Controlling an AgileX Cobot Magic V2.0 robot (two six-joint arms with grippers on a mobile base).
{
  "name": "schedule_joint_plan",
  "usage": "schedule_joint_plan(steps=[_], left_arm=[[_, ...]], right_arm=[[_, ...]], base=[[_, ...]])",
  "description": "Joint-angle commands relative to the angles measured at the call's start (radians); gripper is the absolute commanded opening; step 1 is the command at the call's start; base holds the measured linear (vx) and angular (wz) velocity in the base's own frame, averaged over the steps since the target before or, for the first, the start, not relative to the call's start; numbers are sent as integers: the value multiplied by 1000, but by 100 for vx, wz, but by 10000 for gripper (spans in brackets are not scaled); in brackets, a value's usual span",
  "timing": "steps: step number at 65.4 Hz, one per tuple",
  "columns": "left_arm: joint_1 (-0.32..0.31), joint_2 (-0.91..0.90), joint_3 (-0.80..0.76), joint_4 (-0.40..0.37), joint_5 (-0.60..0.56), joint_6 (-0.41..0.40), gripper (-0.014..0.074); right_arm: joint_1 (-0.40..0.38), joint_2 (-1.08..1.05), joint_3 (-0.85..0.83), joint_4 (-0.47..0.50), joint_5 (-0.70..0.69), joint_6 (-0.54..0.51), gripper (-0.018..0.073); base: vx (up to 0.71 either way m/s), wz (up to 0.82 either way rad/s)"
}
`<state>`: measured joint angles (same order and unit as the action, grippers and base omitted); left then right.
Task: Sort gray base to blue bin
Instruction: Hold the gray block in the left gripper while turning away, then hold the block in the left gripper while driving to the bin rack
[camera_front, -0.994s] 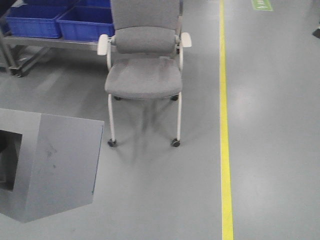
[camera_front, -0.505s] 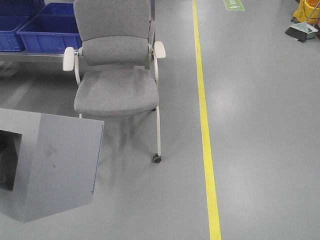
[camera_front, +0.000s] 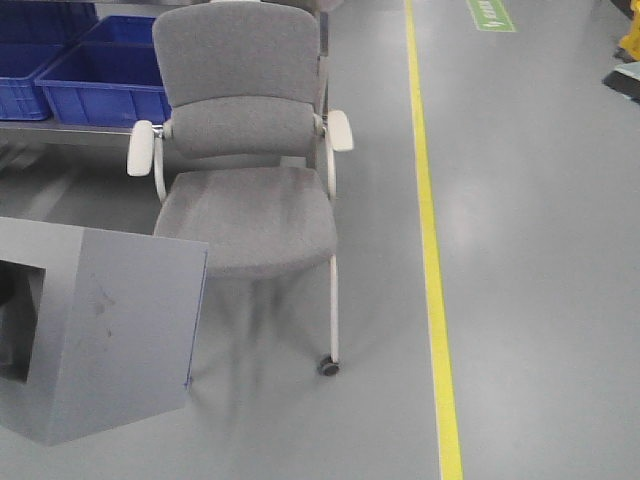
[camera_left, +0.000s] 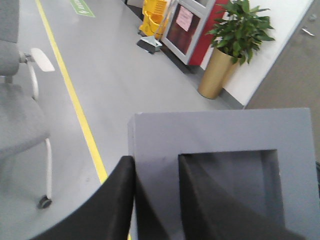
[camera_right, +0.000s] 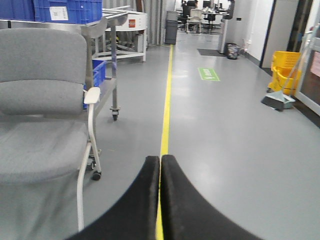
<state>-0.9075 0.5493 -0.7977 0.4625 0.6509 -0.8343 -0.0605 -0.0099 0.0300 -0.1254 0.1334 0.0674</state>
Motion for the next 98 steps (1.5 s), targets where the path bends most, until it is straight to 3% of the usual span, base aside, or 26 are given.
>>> schedule_joint_plan(steps=[1,42,98], left_arm=[[-4,3,-25,27,-91,-8,3],[-4,3,-25,27,-91,-8,3],[-4,3,-25,27,-91,-8,3]], right_arm=[[-1,-15,14,-9,-76,-6,-9],[-1,-15,14,-9,-76,-6,-9],[-1,-15,14,-9,-76,-6,-9]], base=[[41,22],[44,45],[37,76]])
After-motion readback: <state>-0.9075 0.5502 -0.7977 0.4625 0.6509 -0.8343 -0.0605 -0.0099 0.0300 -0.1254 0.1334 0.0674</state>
